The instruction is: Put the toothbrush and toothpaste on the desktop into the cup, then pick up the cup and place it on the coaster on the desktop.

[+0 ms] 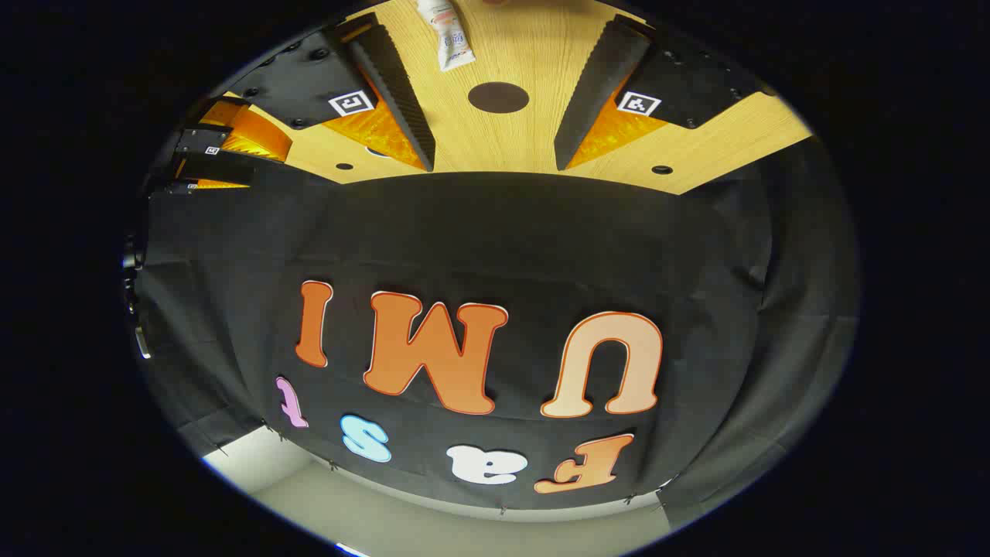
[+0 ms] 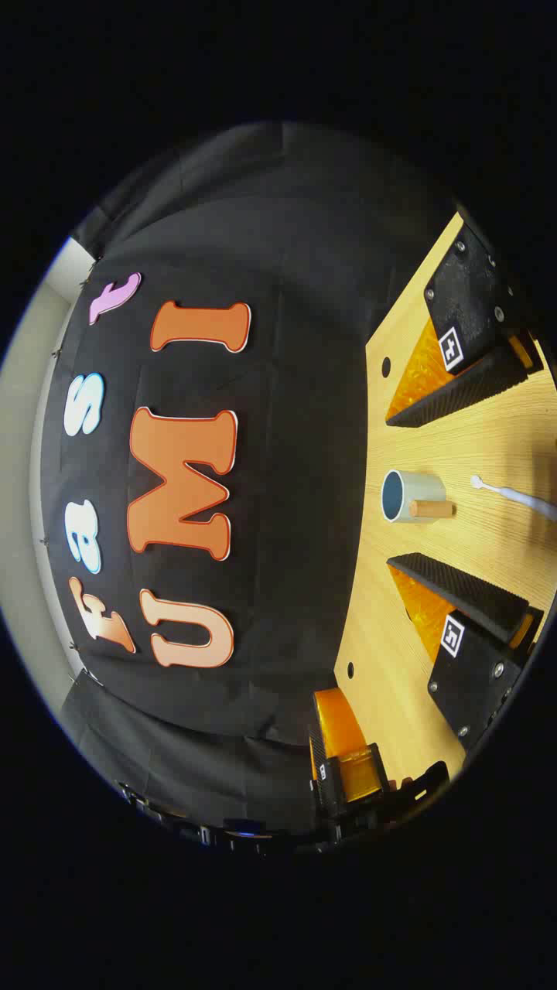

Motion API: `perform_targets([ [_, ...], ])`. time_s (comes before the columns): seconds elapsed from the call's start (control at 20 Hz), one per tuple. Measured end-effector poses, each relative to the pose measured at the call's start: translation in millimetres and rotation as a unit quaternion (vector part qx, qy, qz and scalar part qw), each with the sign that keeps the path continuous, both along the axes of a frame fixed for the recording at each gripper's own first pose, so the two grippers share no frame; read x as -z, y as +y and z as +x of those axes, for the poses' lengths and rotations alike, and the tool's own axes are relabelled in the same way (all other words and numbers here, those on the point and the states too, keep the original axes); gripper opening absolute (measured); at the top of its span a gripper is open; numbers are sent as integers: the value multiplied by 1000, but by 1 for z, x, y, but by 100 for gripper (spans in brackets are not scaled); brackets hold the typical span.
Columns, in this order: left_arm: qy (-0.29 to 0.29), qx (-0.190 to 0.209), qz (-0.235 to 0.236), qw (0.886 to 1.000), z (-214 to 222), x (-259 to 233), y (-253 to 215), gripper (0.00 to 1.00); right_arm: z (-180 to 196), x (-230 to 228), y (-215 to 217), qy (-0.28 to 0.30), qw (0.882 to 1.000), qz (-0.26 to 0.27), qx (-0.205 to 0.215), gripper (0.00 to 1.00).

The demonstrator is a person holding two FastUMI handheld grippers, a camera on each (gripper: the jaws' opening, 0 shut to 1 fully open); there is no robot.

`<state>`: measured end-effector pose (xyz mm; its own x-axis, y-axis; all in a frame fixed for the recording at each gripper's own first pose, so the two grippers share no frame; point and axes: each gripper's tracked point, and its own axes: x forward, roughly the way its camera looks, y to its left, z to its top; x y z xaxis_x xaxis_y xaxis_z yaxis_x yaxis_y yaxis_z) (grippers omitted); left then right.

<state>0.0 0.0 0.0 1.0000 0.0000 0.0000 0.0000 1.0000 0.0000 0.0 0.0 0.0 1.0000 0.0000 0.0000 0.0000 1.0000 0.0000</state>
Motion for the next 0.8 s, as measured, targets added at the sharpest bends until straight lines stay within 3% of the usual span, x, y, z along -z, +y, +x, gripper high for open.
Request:
perform_targets([
  [0.8,9,24,20,999,1,7,-20,98,-1,6,-5,10,1000,16,0,98],
])
